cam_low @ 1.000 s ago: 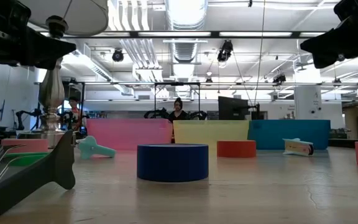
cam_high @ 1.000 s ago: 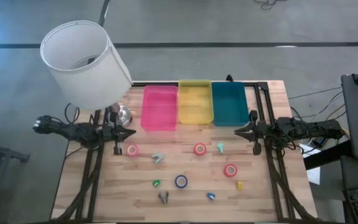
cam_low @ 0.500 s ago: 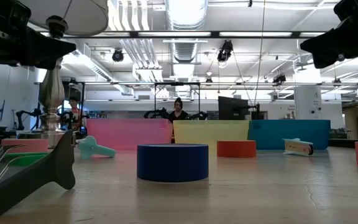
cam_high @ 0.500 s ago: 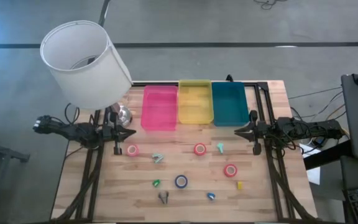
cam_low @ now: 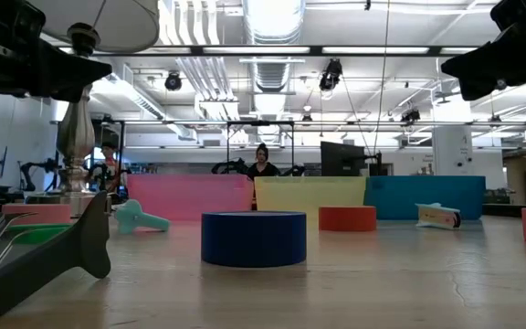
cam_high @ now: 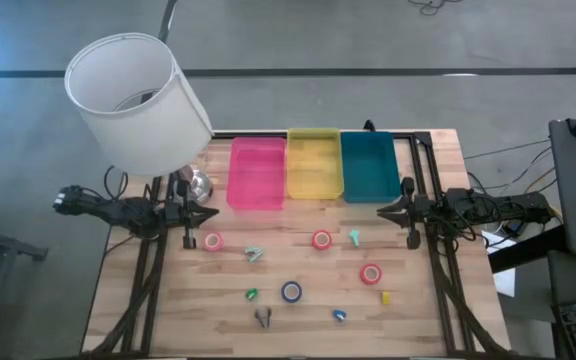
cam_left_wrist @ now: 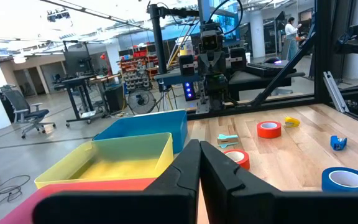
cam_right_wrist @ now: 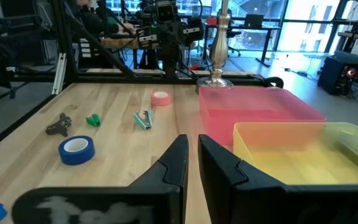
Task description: Pick and place Stapler, Stapler remover, tape
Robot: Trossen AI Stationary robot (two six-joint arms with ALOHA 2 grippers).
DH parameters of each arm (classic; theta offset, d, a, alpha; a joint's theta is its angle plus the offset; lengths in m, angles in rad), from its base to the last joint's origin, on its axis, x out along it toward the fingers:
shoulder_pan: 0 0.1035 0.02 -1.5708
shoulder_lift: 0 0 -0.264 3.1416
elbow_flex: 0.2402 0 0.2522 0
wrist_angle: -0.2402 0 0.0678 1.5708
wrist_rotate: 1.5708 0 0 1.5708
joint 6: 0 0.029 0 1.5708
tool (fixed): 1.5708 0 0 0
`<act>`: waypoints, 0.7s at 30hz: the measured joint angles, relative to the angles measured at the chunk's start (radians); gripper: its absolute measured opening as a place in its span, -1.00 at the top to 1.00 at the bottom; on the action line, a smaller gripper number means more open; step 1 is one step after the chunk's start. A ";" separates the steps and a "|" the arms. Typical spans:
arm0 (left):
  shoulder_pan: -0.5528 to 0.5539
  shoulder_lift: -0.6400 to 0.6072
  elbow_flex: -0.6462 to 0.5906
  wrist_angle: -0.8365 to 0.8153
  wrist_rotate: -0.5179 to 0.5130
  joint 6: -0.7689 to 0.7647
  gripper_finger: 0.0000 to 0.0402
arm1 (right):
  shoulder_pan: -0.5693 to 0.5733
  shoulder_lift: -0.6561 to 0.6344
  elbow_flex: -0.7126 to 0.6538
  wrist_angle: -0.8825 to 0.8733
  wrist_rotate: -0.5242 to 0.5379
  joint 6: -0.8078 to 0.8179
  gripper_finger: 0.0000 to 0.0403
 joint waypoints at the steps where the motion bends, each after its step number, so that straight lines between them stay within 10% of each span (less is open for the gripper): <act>1: 0.000 0.000 0.000 0.000 0.000 0.000 0.94 | 0.000 0.000 0.000 0.000 0.000 0.001 0.84; 21: 0.000 0.000 0.000 0.007 0.000 -0.063 0.94 | 0.000 -0.001 0.000 0.078 0.000 0.032 0.84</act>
